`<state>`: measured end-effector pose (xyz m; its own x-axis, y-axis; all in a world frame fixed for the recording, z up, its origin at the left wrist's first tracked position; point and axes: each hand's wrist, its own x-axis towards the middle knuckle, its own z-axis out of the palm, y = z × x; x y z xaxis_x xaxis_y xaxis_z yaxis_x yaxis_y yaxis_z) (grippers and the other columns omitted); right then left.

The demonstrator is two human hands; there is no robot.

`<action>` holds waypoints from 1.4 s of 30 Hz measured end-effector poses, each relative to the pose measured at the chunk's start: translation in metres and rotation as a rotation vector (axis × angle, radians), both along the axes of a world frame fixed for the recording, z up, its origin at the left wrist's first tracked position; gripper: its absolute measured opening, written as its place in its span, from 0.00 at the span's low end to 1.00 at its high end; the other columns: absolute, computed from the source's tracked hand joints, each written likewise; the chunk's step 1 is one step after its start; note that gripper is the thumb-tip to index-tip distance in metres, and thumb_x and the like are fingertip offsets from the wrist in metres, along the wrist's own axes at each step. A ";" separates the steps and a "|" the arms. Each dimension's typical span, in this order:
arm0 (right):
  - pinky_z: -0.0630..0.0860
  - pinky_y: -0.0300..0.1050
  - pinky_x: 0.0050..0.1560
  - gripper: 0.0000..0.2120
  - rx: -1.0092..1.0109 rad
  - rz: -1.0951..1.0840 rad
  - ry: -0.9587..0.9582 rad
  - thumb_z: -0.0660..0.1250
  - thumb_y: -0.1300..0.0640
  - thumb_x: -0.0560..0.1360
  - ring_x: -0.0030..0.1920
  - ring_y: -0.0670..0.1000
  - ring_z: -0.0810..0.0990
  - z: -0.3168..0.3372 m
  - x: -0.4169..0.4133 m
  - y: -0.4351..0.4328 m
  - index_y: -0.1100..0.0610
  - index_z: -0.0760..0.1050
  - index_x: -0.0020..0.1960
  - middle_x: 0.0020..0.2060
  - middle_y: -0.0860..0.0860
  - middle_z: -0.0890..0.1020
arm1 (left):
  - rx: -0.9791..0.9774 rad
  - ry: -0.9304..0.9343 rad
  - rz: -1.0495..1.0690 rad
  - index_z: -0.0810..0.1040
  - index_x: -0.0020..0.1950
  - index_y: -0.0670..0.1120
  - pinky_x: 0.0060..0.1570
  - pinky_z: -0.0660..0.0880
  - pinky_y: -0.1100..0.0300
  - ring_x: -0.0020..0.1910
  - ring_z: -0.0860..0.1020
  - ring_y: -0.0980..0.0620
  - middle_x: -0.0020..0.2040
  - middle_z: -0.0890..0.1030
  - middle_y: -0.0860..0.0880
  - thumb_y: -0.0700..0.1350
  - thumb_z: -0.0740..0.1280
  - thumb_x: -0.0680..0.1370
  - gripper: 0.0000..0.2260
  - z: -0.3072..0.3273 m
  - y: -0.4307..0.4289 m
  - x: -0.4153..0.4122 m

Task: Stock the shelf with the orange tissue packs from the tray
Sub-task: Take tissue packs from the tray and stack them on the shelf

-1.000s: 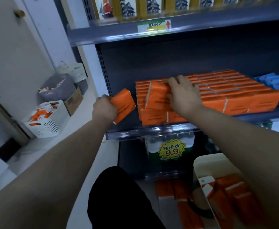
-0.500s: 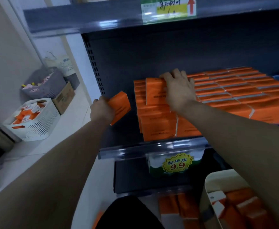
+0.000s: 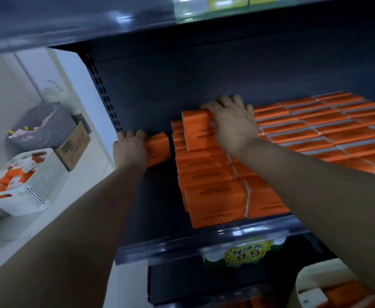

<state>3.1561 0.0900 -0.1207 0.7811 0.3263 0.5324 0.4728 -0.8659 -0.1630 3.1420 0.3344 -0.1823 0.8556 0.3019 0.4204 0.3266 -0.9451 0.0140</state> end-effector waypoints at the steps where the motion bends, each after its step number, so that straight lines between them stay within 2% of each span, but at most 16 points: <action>1: 0.62 0.52 0.60 0.25 -0.006 -0.003 -0.012 0.61 0.62 0.76 0.65 0.55 0.64 0.000 0.002 0.000 0.46 0.66 0.71 0.64 0.50 0.71 | -0.028 -0.019 0.000 0.73 0.61 0.48 0.50 0.69 0.50 0.59 0.69 0.41 0.56 0.77 0.44 0.42 0.63 0.76 0.14 -0.002 0.000 0.008; 6: 0.62 0.51 0.57 0.25 -0.018 -0.015 -0.023 0.61 0.61 0.76 0.64 0.55 0.64 0.000 0.014 -0.001 0.44 0.67 0.70 0.63 0.49 0.72 | -0.039 -0.077 0.007 0.74 0.62 0.50 0.46 0.70 0.50 0.57 0.70 0.40 0.53 0.79 0.44 0.42 0.65 0.75 0.16 -0.010 0.008 0.044; 10: 0.62 0.51 0.57 0.25 -0.020 -0.009 -0.015 0.60 0.61 0.77 0.63 0.55 0.64 -0.001 0.015 0.001 0.43 0.66 0.71 0.63 0.49 0.72 | -0.337 -0.130 -0.044 0.72 0.66 0.49 0.55 0.73 0.47 0.61 0.68 0.39 0.61 0.71 0.42 0.35 0.62 0.75 0.20 -0.008 0.005 0.061; 13: 0.63 0.51 0.57 0.25 -0.012 0.002 -0.026 0.61 0.61 0.77 0.63 0.55 0.65 0.003 0.013 0.004 0.43 0.66 0.70 0.62 0.49 0.72 | -0.495 -0.205 -0.103 0.72 0.66 0.48 0.57 0.74 0.46 0.62 0.70 0.40 0.64 0.68 0.43 0.36 0.64 0.74 0.21 -0.005 0.002 0.056; 15: 0.64 0.51 0.58 0.24 -0.007 0.014 -0.018 0.61 0.60 0.77 0.63 0.55 0.65 0.007 0.010 0.009 0.43 0.66 0.70 0.63 0.49 0.72 | -0.533 -0.263 -0.141 0.73 0.65 0.48 0.57 0.75 0.48 0.62 0.72 0.43 0.63 0.70 0.45 0.38 0.67 0.73 0.21 0.001 0.000 0.042; 17: 0.64 0.51 0.59 0.24 -0.024 0.035 0.000 0.61 0.59 0.77 0.65 0.55 0.64 0.013 0.004 0.015 0.44 0.66 0.71 0.64 0.49 0.71 | -0.591 -0.298 -0.222 0.74 0.64 0.47 0.58 0.74 0.52 0.61 0.74 0.45 0.61 0.74 0.46 0.37 0.66 0.72 0.20 0.012 -0.003 0.022; 20: 0.64 0.52 0.61 0.23 -0.058 0.068 0.032 0.61 0.59 0.77 0.66 0.56 0.64 0.019 -0.008 0.029 0.44 0.66 0.70 0.65 0.50 0.71 | -0.672 -0.223 -0.358 0.72 0.66 0.46 0.51 0.72 0.62 0.56 0.76 0.51 0.59 0.77 0.49 0.37 0.67 0.72 0.23 0.036 -0.011 -0.014; 23: 0.64 0.53 0.61 0.23 -0.057 0.098 0.049 0.61 0.59 0.77 0.66 0.55 0.63 0.023 -0.023 0.045 0.43 0.67 0.70 0.65 0.49 0.71 | -0.783 -0.132 -0.494 0.68 0.68 0.48 0.43 0.71 0.74 0.46 0.76 0.65 0.53 0.76 0.57 0.39 0.73 0.70 0.28 0.057 -0.018 -0.043; 25: 0.64 0.53 0.60 0.23 -0.043 0.126 0.062 0.62 0.60 0.76 0.66 0.55 0.63 0.027 -0.031 0.055 0.43 0.68 0.69 0.64 0.49 0.71 | -0.766 -0.099 -0.511 0.69 0.66 0.50 0.44 0.74 0.73 0.42 0.75 0.70 0.48 0.75 0.61 0.35 0.72 0.70 0.27 0.066 -0.016 -0.057; 27: 0.64 0.53 0.60 0.23 -0.024 0.155 0.087 0.62 0.60 0.76 0.66 0.55 0.63 0.029 -0.036 0.063 0.44 0.69 0.68 0.64 0.49 0.71 | -0.742 -0.060 -0.493 0.71 0.65 0.50 0.52 0.78 0.61 0.45 0.77 0.64 0.48 0.77 0.58 0.35 0.71 0.70 0.25 0.071 -0.011 -0.067; 29: 0.65 0.53 0.61 0.23 -0.004 0.181 0.106 0.62 0.60 0.76 0.66 0.55 0.63 0.029 -0.038 0.068 0.44 0.69 0.68 0.64 0.49 0.71 | -0.778 -0.020 -0.463 0.69 0.67 0.51 0.54 0.79 0.50 0.52 0.78 0.53 0.54 0.77 0.52 0.39 0.72 0.69 0.28 0.072 -0.007 -0.072; 30: 0.65 0.53 0.61 0.23 0.007 0.197 0.115 0.63 0.60 0.76 0.66 0.55 0.64 0.029 -0.039 0.071 0.45 0.69 0.69 0.64 0.49 0.71 | -0.799 -0.020 -0.443 0.69 0.67 0.52 0.53 0.79 0.49 0.53 0.78 0.50 0.56 0.77 0.50 0.41 0.72 0.70 0.28 0.073 -0.007 -0.074; 33: 0.65 0.54 0.67 0.31 0.082 0.249 0.219 0.65 0.62 0.75 0.70 0.55 0.63 0.023 -0.037 0.073 0.47 0.60 0.75 0.70 0.51 0.67 | -0.769 -0.066 -0.320 0.70 0.66 0.49 0.50 0.79 0.50 0.53 0.78 0.46 0.56 0.78 0.48 0.44 0.70 0.74 0.21 0.073 0.003 -0.071; 35: 0.63 0.55 0.70 0.34 0.005 0.214 0.269 0.64 0.62 0.76 0.72 0.55 0.62 0.015 -0.030 0.066 0.49 0.55 0.77 0.73 0.52 0.64 | -0.672 -0.073 -0.199 0.71 0.64 0.46 0.47 0.77 0.52 0.52 0.78 0.45 0.54 0.77 0.46 0.43 0.67 0.76 0.17 0.065 0.014 -0.067; 39: 0.55 0.56 0.73 0.23 -0.292 0.160 0.331 0.57 0.54 0.80 0.73 0.54 0.60 0.000 -0.020 0.045 0.51 0.59 0.75 0.74 0.52 0.62 | -0.596 -0.021 -0.066 0.72 0.61 0.44 0.45 0.74 0.52 0.51 0.77 0.41 0.55 0.75 0.41 0.41 0.64 0.75 0.14 0.028 0.022 -0.055; 42: 0.58 0.55 0.70 0.20 -0.343 0.161 0.388 0.53 0.50 0.82 0.71 0.54 0.64 -0.008 -0.017 0.038 0.53 0.65 0.72 0.71 0.53 0.67 | -0.565 0.055 -0.052 0.72 0.60 0.43 0.44 0.70 0.54 0.51 0.76 0.39 0.54 0.73 0.41 0.41 0.65 0.75 0.14 0.008 0.013 -0.040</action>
